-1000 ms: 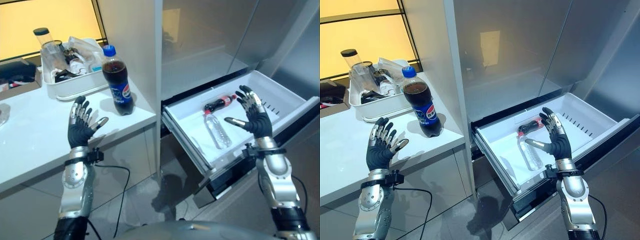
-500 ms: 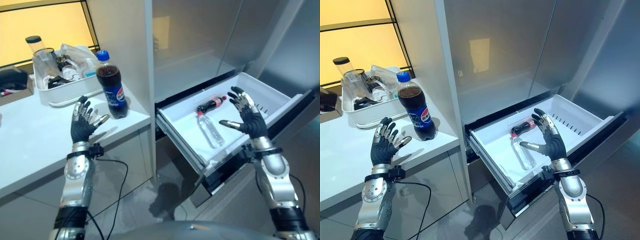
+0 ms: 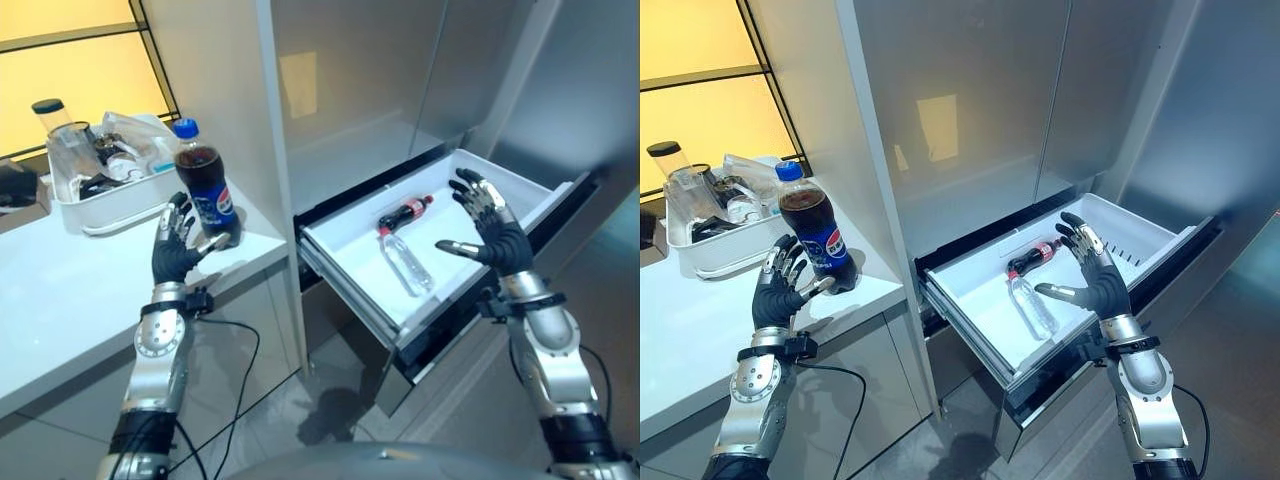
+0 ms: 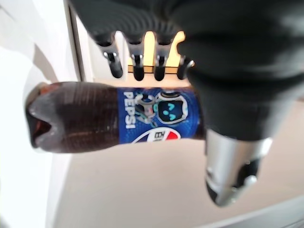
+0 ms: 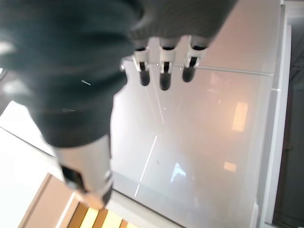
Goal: Take the drinks into the refrigerator
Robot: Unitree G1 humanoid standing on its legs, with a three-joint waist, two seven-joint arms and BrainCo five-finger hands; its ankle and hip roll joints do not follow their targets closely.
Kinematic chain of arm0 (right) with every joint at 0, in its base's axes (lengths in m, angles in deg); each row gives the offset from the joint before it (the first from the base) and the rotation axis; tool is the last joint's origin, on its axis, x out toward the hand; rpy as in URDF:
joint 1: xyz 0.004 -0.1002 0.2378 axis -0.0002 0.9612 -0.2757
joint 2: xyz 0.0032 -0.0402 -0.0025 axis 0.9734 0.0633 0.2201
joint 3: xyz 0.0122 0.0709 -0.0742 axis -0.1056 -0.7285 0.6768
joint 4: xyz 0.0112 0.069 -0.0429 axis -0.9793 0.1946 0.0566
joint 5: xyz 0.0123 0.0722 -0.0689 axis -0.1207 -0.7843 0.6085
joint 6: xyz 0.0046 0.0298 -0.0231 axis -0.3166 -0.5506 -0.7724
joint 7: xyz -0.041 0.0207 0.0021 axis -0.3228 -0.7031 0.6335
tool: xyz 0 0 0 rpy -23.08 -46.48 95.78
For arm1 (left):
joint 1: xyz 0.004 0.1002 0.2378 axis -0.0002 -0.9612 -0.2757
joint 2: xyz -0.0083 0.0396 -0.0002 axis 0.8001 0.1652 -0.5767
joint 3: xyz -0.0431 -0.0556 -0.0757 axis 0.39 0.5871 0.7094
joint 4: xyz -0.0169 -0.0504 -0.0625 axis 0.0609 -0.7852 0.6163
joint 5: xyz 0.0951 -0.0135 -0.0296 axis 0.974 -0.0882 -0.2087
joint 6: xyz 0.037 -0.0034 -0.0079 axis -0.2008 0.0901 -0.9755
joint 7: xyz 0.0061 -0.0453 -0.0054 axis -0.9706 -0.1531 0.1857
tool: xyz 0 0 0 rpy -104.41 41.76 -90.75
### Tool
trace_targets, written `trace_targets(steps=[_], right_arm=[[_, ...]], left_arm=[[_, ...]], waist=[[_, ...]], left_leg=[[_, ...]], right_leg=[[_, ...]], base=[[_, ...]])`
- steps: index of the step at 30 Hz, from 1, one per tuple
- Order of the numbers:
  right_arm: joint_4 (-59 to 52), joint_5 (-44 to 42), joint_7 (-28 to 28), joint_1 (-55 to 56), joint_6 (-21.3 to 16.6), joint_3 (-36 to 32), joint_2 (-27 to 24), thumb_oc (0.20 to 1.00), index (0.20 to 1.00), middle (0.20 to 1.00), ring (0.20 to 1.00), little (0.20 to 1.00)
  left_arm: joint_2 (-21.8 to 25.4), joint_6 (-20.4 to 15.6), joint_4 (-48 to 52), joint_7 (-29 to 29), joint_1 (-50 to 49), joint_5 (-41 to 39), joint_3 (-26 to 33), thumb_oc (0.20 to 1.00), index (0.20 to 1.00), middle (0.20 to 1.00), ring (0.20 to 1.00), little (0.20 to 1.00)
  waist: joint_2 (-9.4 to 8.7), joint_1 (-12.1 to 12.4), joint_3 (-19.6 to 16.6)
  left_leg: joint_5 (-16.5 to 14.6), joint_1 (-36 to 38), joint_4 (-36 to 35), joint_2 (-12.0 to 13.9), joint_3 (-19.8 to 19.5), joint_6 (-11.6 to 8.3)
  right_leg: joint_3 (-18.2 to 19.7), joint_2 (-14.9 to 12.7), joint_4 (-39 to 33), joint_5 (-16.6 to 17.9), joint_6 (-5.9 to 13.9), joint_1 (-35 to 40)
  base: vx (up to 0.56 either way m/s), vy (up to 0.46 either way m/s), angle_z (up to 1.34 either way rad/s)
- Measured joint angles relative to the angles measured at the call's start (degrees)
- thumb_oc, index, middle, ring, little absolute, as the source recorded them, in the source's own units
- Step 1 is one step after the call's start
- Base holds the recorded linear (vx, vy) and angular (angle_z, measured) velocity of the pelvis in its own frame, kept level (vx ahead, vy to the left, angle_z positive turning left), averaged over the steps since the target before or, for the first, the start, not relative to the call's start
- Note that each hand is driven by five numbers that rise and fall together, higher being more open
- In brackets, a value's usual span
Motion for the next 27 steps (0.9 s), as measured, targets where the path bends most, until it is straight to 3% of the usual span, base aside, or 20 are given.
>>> trace_targets(steps=[12, 27], right_arm=[[-3.4, -0.2, 0.4, -0.4, 0.0, 0.3, -3.1, 1.000, 1.000, 1.000, 1.000, 1.000], [-3.5, -1.5, 1.3, -5.8, 0.1, 2.6, -3.8, 1.000, 1.000, 1.000, 1.000, 1.000]], left_arm=[[1.5, 0.0, -1.5, -0.1, 0.1, 0.0, -1.4, 1.000, 1.000, 1.000, 1.000, 1.000], [3.4, 0.3, -2.9, -1.7, 5.2, 0.1, -2.8, 1.000, 1.000, 1.000, 1.000, 1.000]], waist=[[-0.25, 0.0, -0.2], [-1.02, -0.1, 3.6]], left_leg=[[-0.2, -2.0, 0.0, 0.0, 0.4, 0.05], [-0.1, -5.4, 0.0, 0.1, 1.5, 0.08]], right_leg=[[0.8, 0.1, 0.0, 0.2, -0.07, -2.2], [1.5, 0.4, 0.3, 1.1, -0.27, -6.0]], base=[[0.00, 0.003, -0.01], [0.00, -0.004, -0.03]])
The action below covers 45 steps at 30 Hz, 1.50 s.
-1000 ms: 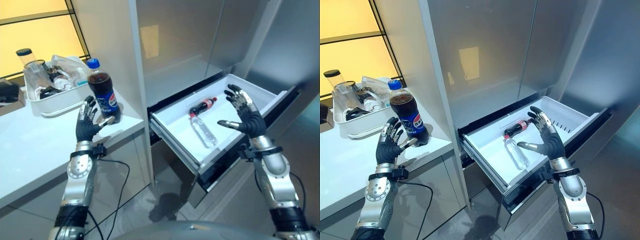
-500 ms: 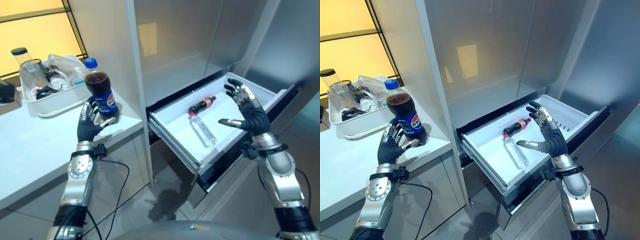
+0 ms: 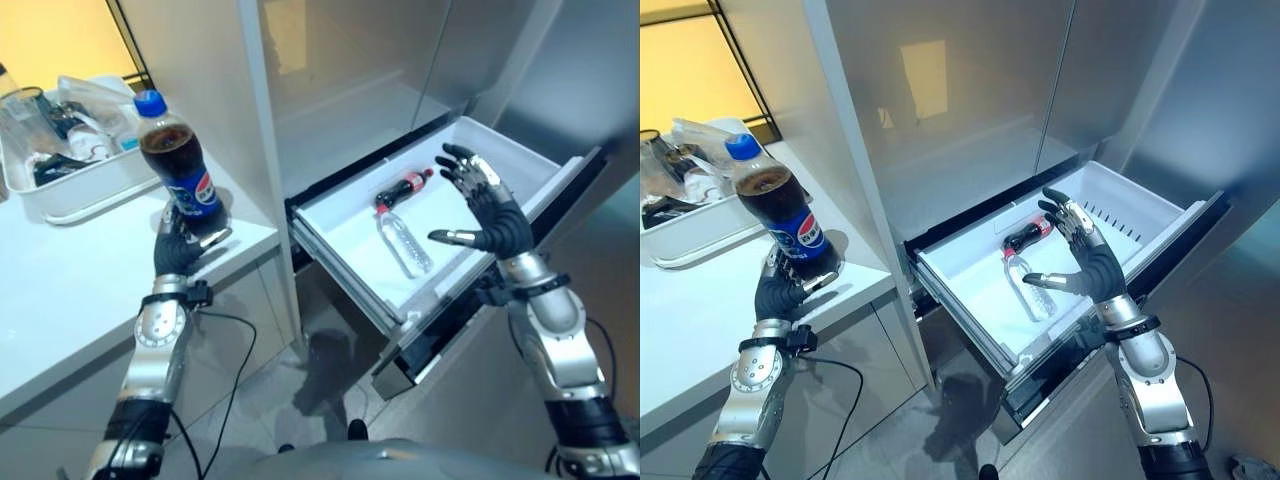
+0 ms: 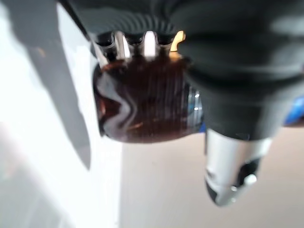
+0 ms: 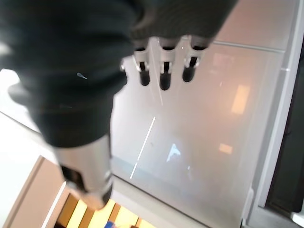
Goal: Take the drinks into the refrigerator
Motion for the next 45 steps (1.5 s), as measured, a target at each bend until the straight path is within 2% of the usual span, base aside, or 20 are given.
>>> trace_targets(steps=[6, 15, 16, 17, 25, 45], right_arm=[[0.0, -0.9, 0.3, -0.8, 0.0, 0.8, 0.0, 1.000, 1.000, 1.000, 1.000, 1.000], [0.0, -0.9, 1.6, -0.7, 0.0, 1.8, 0.0, 1.000, 1.000, 1.000, 1.000, 1.000], [0.0, -0.9, 1.6, -0.6, 0.0, 1.8, 0.0, 1.000, 1.000, 1.000, 1.000, 1.000], [0.0, -0.9, 1.7, -0.5, 0.0, 1.8, 0.0, 1.000, 1.000, 1.000, 1.000, 1.000], [0.0, -0.9, 2.6, 1.1, 0.1, 1.9, 0.2, 1.000, 1.000, 1.000, 1.000, 1.000], [0.0, -0.9, 3.7, 1.4, 0.2, 4.0, 0.2, 1.000, 1.000, 1.000, 1.000, 1.000]], left_arm=[[-0.1, -0.1, -0.3, -0.9, 2.4, 1.4, -1.6, 1.000, 1.000, 1.000, 1.000, 1.000], [-0.1, 1.0, -0.5, -1.1, 3.8, 2.1, -3.1, 1.000, 1.000, 1.000, 1.000, 1.000], [-0.1, 1.2, -0.5, -1.1, 3.9, 2.2, -3.1, 0.526, 0.526, 0.526, 0.526, 0.526], [-0.1, 1.2, -0.5, -1.1, 4.0, 2.2, -3.1, 0.200, 0.200, 0.200, 0.200, 0.200], [-0.1, 1.9, -1.1, -1.1, 5.3, 4.4, -3.5, 0.200, 0.200, 0.200, 0.200, 0.200], [-0.2, 2.6, -1.5, -0.4, 5.2, 4.3, -4.3, 0.200, 0.200, 0.200, 0.200, 0.200]], waist=[[-0.12, -0.1, 1.4], [-0.40, -0.3, 1.4], [-0.56, -0.4, 1.4], [-0.67, -0.4, 1.4], [-1.78, -0.6, 0.7], [-1.77, -0.5, 0.7]], left_leg=[[0.0, 0.0, 0.0, 0.1, 0.2, -0.02], [0.0, 0.4, 0.0, 0.1, 0.2, -0.04], [0.0, 0.5, 0.0, 0.1, 0.1, -0.04], [0.0, 0.6, 0.0, 0.1, 0.1, -0.04], [0.0, 1.3, 0.0, 0.1, 0.1, -0.04], [0.0, 2.1, 0.0, 0.1, -0.2, -0.02]], right_leg=[[-0.1, 0.1, 0.0, -0.1, 0.17, -0.1], [-0.1, 0.1, -0.3, 0.0, 0.03, 0.5], [-0.1, 0.1, -0.3, 0.0, 0.03, 0.6], [-0.2, 0.1, -0.3, 0.0, 0.02, 0.7], [-0.2, 0.1, -0.3, -0.1, 0.14, 1.2], [-0.5, 0.0, 0.0, 0.0, -0.04, 2.3]], base=[[0.04, -0.009, -0.02], [0.04, -0.013, 0.00], [0.00, 0.000, 0.00], [0.00, 0.000, 0.00], [0.00, 0.000, 0.00], [0.00, 0.000, 0.00]])
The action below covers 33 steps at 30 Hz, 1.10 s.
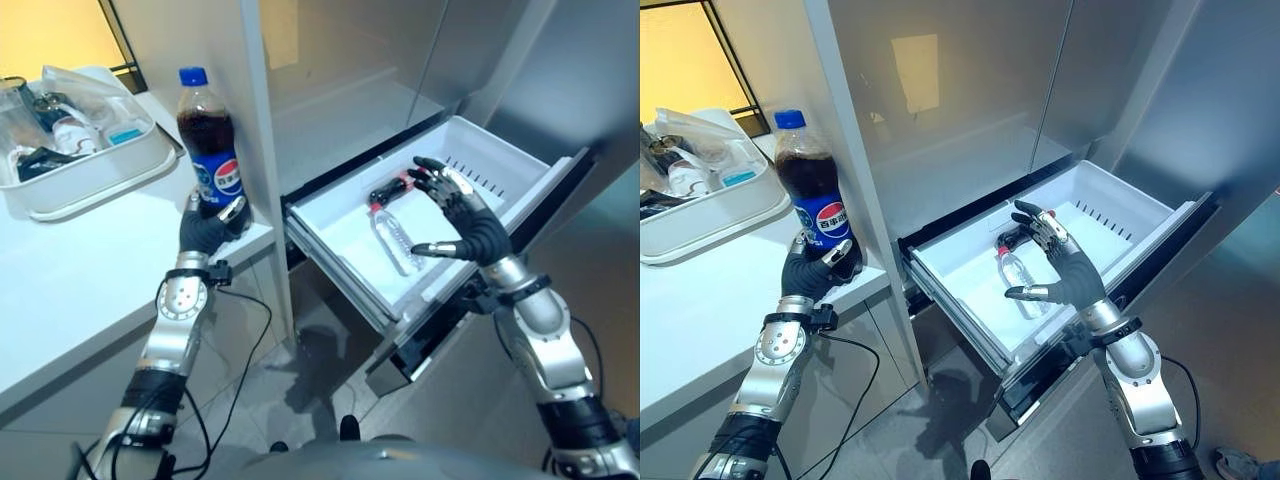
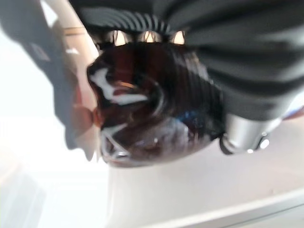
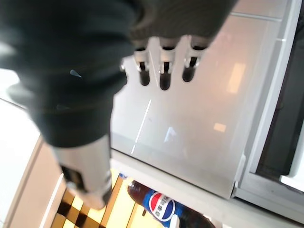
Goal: Take the drinks into the refrigerator
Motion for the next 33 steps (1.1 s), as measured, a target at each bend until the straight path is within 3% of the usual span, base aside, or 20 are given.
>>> trace_targets(steps=[6, 17, 22, 29, 33], right_arm=[[0.0, 0.0, 0.0, 0.0, 0.1, 0.0, 0.0, 1.000, 1.000, 1.000, 1.000, 1.000], [2.7, 0.0, -0.1, 0.2, 0.4, -1.2, -0.1, 1.000, 1.000, 1.000, 1.000, 1.000], [8.2, -0.5, -0.1, 0.4, 1.8, -1.5, 0.0, 1.000, 1.000, 1.000, 1.000, 1.000], [9.1, -11.4, 2.5, 0.6, 4.5, -0.1, -0.1, 1.000, 1.000, 1.000, 1.000, 1.000], [10.0, -20.0, 6.0, 0.1, 8.9, 4.9, -1.3, 1.000, 1.000, 1.000, 1.000, 1.000]], left_arm=[[0.0, 0.5, 0.1, 1.5, -0.4, -0.2, 0.0, 0.200, 0.200, 0.200, 0.200, 0.200], [-1.4, 1.0, 14.2, 8.3, -12.8, -7.9, 1.4, 0.200, 0.200, 0.200, 0.200, 0.200], [-1.4, 0.9, 18.7, 10.5, -14.1, -10.3, 1.8, 0.200, 0.200, 0.200, 0.200, 0.200], [-0.3, 0.9, 21.3, 13.7, -14.3, -11.6, 3.4, 0.200, 0.200, 0.200, 0.200, 0.200], [0.5, 0.9, 21.4, 16.4, -14.4, -14.2, 3.2, 0.200, 0.200, 0.200, 0.200, 0.200]], waist=[[-0.03, 0.2, -0.2], [-0.27, 0.5, -0.7], [-0.45, 2.0, -0.8], [-0.56, 2.1, -0.8], [-0.64, 2.2, -0.9]], left_leg=[[0.0, 0.4, 0.0, 0.0, -0.2, 0.00], [0.0, 0.2, 0.0, 0.0, -1.1, 0.01], [0.1, 0.2, 0.0, -0.1, -1.5, 0.04], [0.2, 0.3, 0.0, -0.2, -2.9, 0.11], [0.3, 0.3, 0.0, -0.3, -3.0, 0.20]], right_leg=[[-0.2, 0.0, -0.1, 0.0, 0.02, 0.5], [-0.9, -0.2, 0.0, -0.1, 0.05, 0.6], [-1.6, -0.3, 0.0, -0.1, 0.06, 0.7], [-3.1, -0.4, 0.0, -0.1, 0.08, 1.3], [-3.3, -0.6, 0.0, -0.2, 0.10, 1.4]], base=[[0.00, 0.000, 0.00], [-0.01, -0.001, 0.03], [-0.01, 0.002, 0.05], [-0.03, 0.000, 0.09], [-0.02, 0.000, 0.02]])
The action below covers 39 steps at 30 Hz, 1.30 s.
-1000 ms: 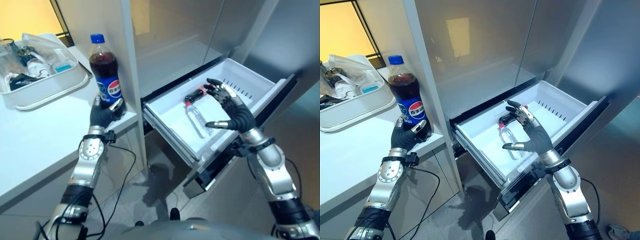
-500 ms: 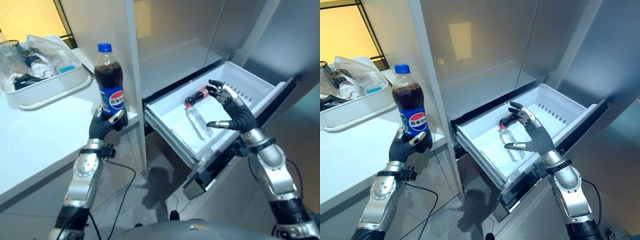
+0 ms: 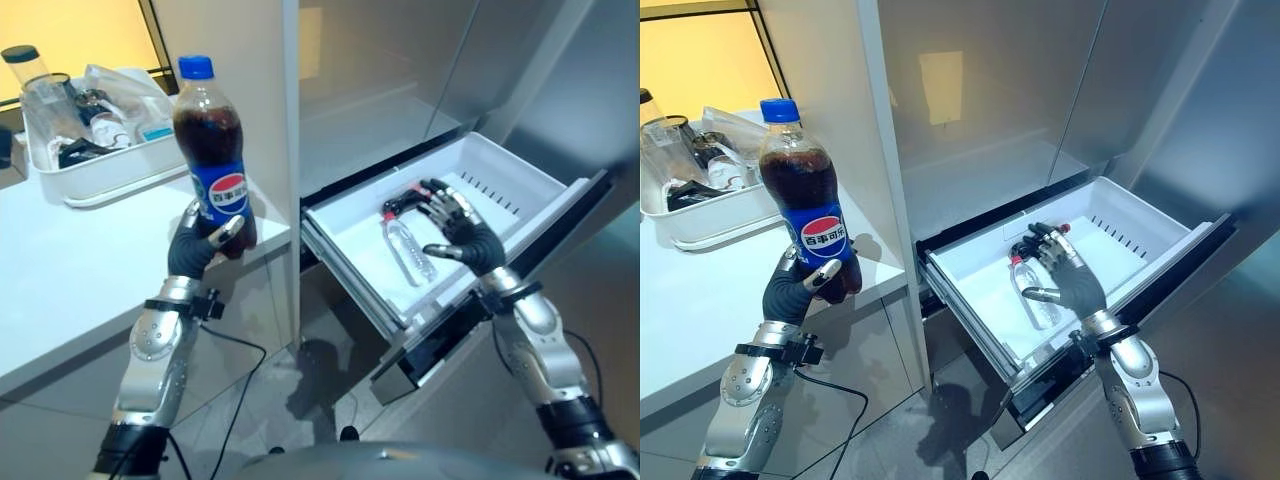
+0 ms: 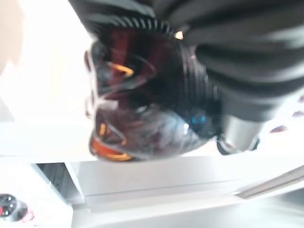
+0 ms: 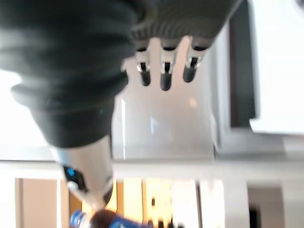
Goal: Take the drinks into the refrigerator
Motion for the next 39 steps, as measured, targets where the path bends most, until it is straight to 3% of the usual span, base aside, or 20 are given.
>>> trace_targets(steps=[7, 9, 12, 15, 21, 31, 39], right_arm=[[0.5, -10.5, 5.0, -3.4, 4.5, 6.0, -5.0, 1.000, 1.000, 1.000, 1.000, 1.000], [0.4, -13.1, 7.1, -6.2, 6.3, 8.9, -7.5, 1.000, 1.000, 1.000, 1.000, 1.000], [1.1, -16.2, 7.4, -7.9, 6.5, 9.1, -7.1, 1.000, 1.000, 1.000, 1.000, 1.000], [1.6, -18.2, 7.6, -8.2, 6.9, 9.3, -7.0, 1.000, 1.000, 1.000, 1.000, 1.000], [5.8, -20.3, 8.8, -11.2, 9.6, 15.1, -7.0, 1.000, 1.000, 1.000, 1.000, 1.000], [8.1, -20.6, 9.0, -14.9, 9.9, 16.0, -4.6, 1.000, 1.000, 1.000, 1.000, 1.000], [8.8, -20.6, 9.1, -14.9, 10.4, 20.0, -2.3, 1.000, 1.000, 1.000, 1.000, 1.000]], left_arm=[[3.9, 0.5, 1.6, 4.1, -0.5, -2.2, -5.1, 0.200, 0.200, 0.200, 0.200, 0.200], [7.0, 0.6, 1.7, 5.6, -0.6, -2.3, -7.0, 0.200, 0.200, 0.200, 0.200, 0.200], [10.6, 1.2, 1.8, 7.5, -0.6, -2.3, -8.7, 0.200, 0.200, 0.200, 0.200, 0.200], [11.2, 1.6, 1.8, 8.9, -1.2, -2.3, -9.1, 0.200, 0.200, 0.200, 0.200, 0.200], [14.5, 2.3, 2.1, 11.3, -0.9, -2.2, -12.3, 0.200, 0.200, 0.200, 0.200, 0.200], [15.4, 3.7, 2.3, 13.8, -0.4, -2.2, -17.7, 0.200, 0.200, 0.200, 0.200, 0.200], [16.2, 4.0, 2.2, 14.6, 0.0, -2.2, -18.0, 0.200, 0.200, 0.200, 0.200, 0.200]], waist=[[-0.42, 1.6, -0.1], [-0.40, 1.5, -0.1], [-0.36, 1.5, 0.0], [-0.25, 1.5, 0.2], [-0.01, 1.5, 0.4], [0.54, 1.5, 0.7], [0.68, 1.5, 0.8]], left_leg=[[0.2, 0.0, 0.0, -0.3, -0.3, 0.20], [0.3, 0.0, 0.0, -0.4, -0.3, 0.28], [0.3, 0.0, 0.0, -0.4, -0.3, 0.28], [0.3, 0.0, 0.0, -0.4, -0.3, 0.28], [0.3, 0.0, 0.0, -0.4, -0.2, 0.28], [0.2, 0.1, 0.0, -0.4, 0.2, 0.27], [0.2, 0.1, 0.0, -0.4, 0.2, 0.27]], right_leg=[[-0.4, -0.3, 0.0, 0.0, 0.02, 0.1], [-0.5, -0.5, -0.1, 0.0, 0.04, 0.1], [-0.6, -0.5, -0.2, -0.2, 0.24, 0.1], [-0.6, -0.5, -0.3, -0.1, 0.19, 0.1], [-0.5, -0.5, -0.3, -0.1, 0.19, 0.1], [-0.2, -0.4, -0.3, -0.1, 0.19, 0.1], [-0.3, -0.4, -0.3, -0.1, 0.23, 0.1]], base=[[-0.01, 0.002, 0.02], [-0.01, 0.005, 0.02], [0.00, 0.000, 0.00], [0.00, 0.000, 0.00], [0.00, 0.000, 0.00], [0.00, 0.001, -0.01], [0.00, 0.000, 0.00]])
